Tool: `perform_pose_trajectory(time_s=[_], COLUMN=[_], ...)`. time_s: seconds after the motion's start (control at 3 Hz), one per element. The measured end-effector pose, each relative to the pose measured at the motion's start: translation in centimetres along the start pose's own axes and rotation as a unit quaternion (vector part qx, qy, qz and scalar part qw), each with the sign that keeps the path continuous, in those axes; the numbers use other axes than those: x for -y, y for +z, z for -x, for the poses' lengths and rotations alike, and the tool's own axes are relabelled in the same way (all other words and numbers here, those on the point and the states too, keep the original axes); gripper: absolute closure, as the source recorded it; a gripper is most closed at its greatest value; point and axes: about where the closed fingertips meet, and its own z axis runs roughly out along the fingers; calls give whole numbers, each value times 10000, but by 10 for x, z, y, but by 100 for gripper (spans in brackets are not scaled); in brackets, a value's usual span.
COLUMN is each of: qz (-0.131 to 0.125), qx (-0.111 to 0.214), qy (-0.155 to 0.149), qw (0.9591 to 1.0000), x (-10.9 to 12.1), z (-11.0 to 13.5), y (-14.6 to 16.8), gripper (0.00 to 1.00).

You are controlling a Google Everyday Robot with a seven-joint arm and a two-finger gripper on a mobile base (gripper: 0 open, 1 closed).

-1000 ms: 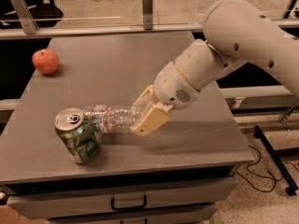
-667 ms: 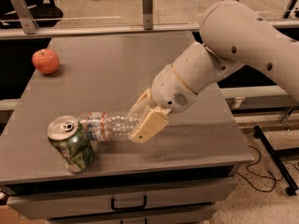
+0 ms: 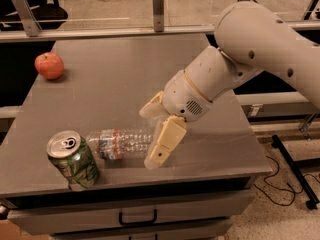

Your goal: Move water bottle near green can

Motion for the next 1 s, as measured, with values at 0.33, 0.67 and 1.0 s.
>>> perform_pose_trajectory(time_s=[0.33,0.67,1.0], qz=[-51,-446,-1313], qx=[-11,17,34], qy=[7,-45,-226], qw=[10000,9990,9911], x=[2,26,74], z=[-1,0,7], y=[-3,-30,-93], gripper=[0,0,0])
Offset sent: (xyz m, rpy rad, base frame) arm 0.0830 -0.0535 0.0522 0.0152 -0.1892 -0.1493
